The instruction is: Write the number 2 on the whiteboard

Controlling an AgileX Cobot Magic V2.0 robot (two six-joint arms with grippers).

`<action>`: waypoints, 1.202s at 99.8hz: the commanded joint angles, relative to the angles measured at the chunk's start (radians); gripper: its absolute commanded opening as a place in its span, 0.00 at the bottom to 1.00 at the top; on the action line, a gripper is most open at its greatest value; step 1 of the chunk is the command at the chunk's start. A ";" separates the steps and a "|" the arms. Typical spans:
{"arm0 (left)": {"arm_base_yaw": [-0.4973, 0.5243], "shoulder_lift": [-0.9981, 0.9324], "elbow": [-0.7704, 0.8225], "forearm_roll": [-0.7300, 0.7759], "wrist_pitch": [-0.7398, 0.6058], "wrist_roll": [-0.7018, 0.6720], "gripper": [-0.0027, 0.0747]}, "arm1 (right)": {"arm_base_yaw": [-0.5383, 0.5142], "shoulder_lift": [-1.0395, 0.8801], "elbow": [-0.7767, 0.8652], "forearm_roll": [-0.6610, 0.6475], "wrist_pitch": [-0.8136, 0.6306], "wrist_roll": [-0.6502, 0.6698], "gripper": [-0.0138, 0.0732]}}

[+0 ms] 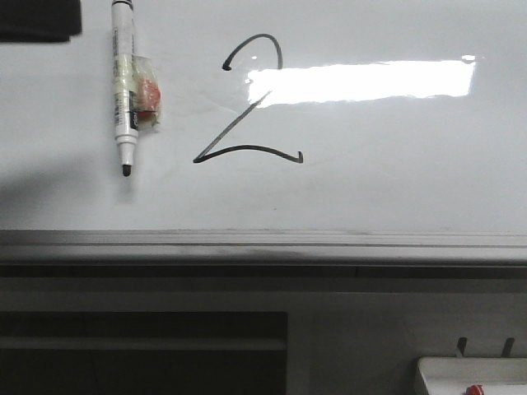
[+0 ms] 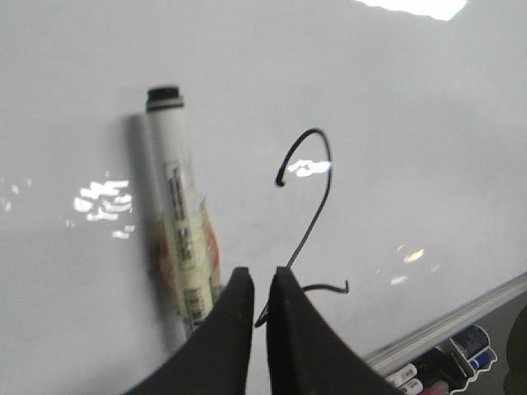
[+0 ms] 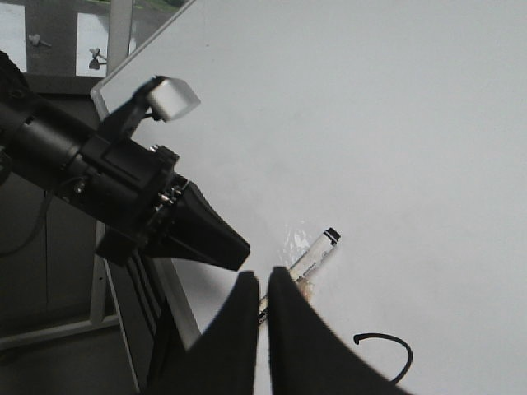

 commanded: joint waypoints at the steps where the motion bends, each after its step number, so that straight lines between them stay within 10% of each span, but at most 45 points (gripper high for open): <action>1: -0.002 -0.091 -0.015 0.068 -0.074 -0.002 0.01 | -0.005 -0.069 0.016 -0.006 -0.130 0.008 0.10; 23: -0.002 -0.336 0.138 0.269 -0.325 0.026 0.01 | -0.005 -0.321 0.265 -0.017 -0.259 0.010 0.10; 61: -0.002 -0.546 0.339 0.293 -0.192 0.026 0.01 | -0.005 -0.726 0.678 -0.019 -0.255 0.010 0.10; 120: -0.002 -0.551 0.339 0.293 -0.200 0.026 0.01 | -0.005 -0.808 0.702 -0.019 -0.294 0.010 0.10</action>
